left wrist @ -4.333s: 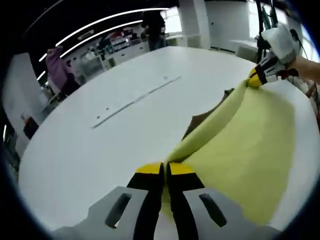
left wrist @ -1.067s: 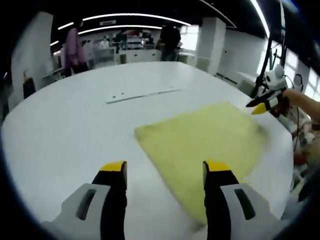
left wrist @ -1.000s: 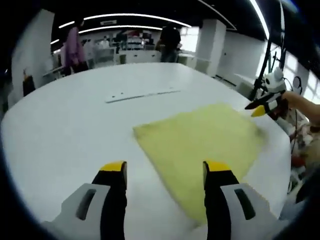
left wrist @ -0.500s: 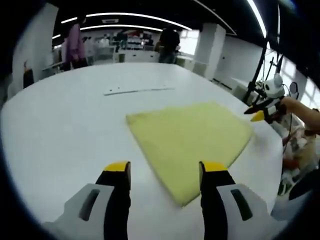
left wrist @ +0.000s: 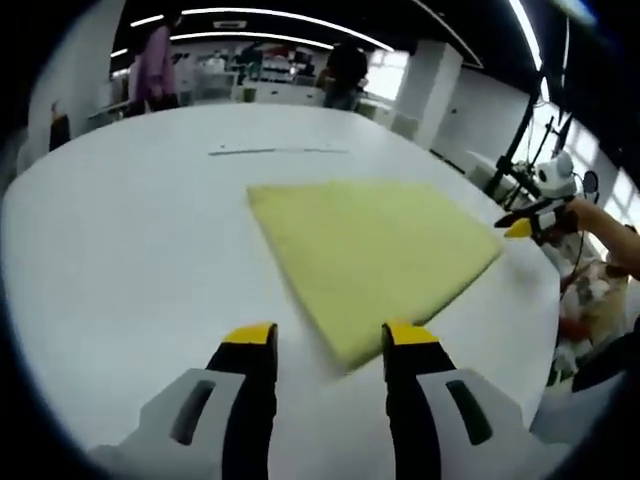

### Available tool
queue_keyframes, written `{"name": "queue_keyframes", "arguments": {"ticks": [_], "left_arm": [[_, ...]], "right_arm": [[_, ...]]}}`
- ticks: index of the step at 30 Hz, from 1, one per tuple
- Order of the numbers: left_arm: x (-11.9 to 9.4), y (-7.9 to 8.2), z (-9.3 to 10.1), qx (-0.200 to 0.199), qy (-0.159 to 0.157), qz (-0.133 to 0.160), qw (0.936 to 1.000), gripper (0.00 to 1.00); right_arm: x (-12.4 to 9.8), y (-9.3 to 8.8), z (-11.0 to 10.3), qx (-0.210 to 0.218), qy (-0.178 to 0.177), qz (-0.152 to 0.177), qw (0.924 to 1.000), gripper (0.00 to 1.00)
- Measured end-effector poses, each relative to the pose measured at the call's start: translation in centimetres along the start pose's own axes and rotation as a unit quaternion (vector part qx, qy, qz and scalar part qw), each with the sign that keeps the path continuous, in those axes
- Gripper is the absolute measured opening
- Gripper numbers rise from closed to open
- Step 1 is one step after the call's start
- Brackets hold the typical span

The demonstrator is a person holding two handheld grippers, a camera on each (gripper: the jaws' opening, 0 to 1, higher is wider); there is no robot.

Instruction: Fold the garment on the visible template until the final outline fits inside the template.

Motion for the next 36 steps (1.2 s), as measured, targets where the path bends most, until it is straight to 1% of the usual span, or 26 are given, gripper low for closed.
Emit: {"name": "queue_keyframes", "arguments": {"ticks": [4, 8, 11, 13, 16, 19, 22, 24, 26, 29, 32, 36], "left_arm": [[-0.1, -0.3, -0.1, -0.012, 0.000, 0.002, 0.9999, 0.33], [-0.1, -0.6, -0.2, -0.032, -0.002, 0.003, 0.9995, 0.28], [0.0, -0.7, -0.3, -0.047, -0.001, 0.001, 0.9989, 0.21], [0.1, -0.8, -0.4, -0.052, -0.003, -0.002, 0.9986, 0.16], [0.1, -1.0, -0.5, -0.064, -0.006, -0.004, 0.9979, 0.11], [0.2, -1.2, -0.4, -0.069, -0.009, -0.007, 0.9975, 0.07], [0.3, -1.4, -0.3, -0.074, -0.013, -0.012, 0.9971, 0.02], [0.2, -1.5, -0.2, -0.075, -0.012, -0.012, 0.9970, 0.02], [0.2, -1.5, -0.1, -0.084, -0.012, -0.013, 0.9963, 0.01], [0.0, -1.4, -0.2, -0.094, -0.018, -0.012, 0.9953, 0.03], [-0.1, -1.3, 0.0, -0.104, -0.027, -0.010, 0.9942, 0.06], [0.0, -1.3, 0.2, -0.104, -0.031, -0.019, 0.9939, 0.07]], "right_arm": [[0.0, -0.8, 0.2, 0.013, -0.003, -0.003, 0.9999, 0.39], [0.2, -1.6, 0.2, 0.029, -0.002, -0.002, 0.9996, 0.30], [0.2, -1.8, 0.2, 0.035, -0.002, 0.002, 0.9994, 0.22], [0.2, -1.9, 0.3, 0.038, -0.002, 0.002, 0.9993, 0.19], [0.3, -2.0, 0.3, 0.041, -0.003, 0.003, 0.9992, 0.15], [0.3, -2.3, 0.5, 0.048, -0.006, 0.006, 0.9988, 0.09], [0.3, -2.5, 0.9, 0.055, -0.012, 0.006, 0.9984, 0.05], [0.4, -2.6, 1.0, 0.056, -0.013, 0.006, 0.9984, 0.02], [0.4, -2.7, 1.1, 0.057, -0.014, 0.007, 0.9982, 0.00], [0.3, -2.7, 1.1, 0.063, -0.012, 0.008, 0.9979, 0.00], [0.2, -2.7, 1.1, 0.063, -0.010, 0.008, 0.9979, 0.00], [0.3, -2.7, 1.1, 0.066, -0.010, 0.008, 0.9977, 0.00]]}}
Point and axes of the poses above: the point that each gripper's makers call its tool centre point, and the gripper's own axes: x roughly forward along the fingers, z roughly to its right, y roughly out of its top, the point moved 9 cm from there along -x, roughly backward along the fingers, and after that the axes turned 8 degrees about -x, right-handed, at the moved point
